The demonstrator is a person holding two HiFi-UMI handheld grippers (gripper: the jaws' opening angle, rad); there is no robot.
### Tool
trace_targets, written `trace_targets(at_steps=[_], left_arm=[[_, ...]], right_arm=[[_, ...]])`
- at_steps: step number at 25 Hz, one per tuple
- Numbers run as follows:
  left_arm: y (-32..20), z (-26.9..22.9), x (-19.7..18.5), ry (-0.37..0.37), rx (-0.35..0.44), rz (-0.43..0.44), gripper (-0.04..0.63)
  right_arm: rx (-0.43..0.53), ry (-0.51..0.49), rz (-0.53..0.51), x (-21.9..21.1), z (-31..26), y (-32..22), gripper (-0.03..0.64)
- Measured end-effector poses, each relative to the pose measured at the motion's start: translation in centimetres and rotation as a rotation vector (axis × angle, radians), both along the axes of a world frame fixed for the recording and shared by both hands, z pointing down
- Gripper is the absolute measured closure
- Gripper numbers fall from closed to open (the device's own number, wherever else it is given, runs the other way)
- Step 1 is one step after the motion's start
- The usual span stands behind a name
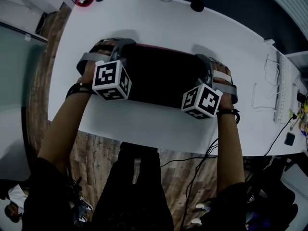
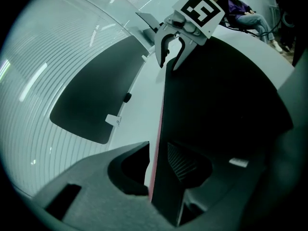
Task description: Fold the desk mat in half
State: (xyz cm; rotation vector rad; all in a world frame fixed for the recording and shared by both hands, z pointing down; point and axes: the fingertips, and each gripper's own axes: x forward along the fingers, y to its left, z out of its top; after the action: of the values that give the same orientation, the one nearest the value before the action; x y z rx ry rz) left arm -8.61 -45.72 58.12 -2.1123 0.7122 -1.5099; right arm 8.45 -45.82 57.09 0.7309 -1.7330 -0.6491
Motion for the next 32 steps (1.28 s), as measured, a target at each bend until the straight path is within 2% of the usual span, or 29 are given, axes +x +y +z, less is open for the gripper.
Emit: trace_targets(at_steps=[3,6,11,15,21,26,30,32], left_arm=[[0.2,-0.5,-0.4,0.012,0.011,-0.020,0.460],[0.3,-1.9,-1.0,0.056,0.032,-0.057,0.459],[0.9,-5.2,-2.3,0.211,0.053,-0.187,0.459],[2.3,-7.8,-2.9,0.329,0.064,-0.271,0.463],[5.6,-11.8,-3.6,0.557,0.081,-0.400,0.519],[9.1,-14.3,-3.5,0.628,0.120,-0.433,0.566],[12.1,-16.3,-3.0,0.694,0.130,-0.449,0.595],[13.2,-17.0,-2.7,0.704,0.134,-0.447,0.600]], right_arm=[[0.023,-0.038,0.032,0.3,-0.8,-0.1,0.469],[0.016,-0.155,0.093,0.5,-2.2,0.3,0.463],[0.005,-0.341,0.186,0.5,-4.8,1.9,0.468],[-0.003,-0.469,0.263,1.0,-6.9,3.9,0.500],[0.009,-0.696,0.381,1.3,-10.5,8.0,0.521],[0.014,-0.813,0.436,1.0,-12.7,11.8,0.552],[0.051,-0.865,0.426,0.4,-14.9,14.6,0.590],[0.058,-0.891,0.429,0.1,-15.9,15.8,0.601]])
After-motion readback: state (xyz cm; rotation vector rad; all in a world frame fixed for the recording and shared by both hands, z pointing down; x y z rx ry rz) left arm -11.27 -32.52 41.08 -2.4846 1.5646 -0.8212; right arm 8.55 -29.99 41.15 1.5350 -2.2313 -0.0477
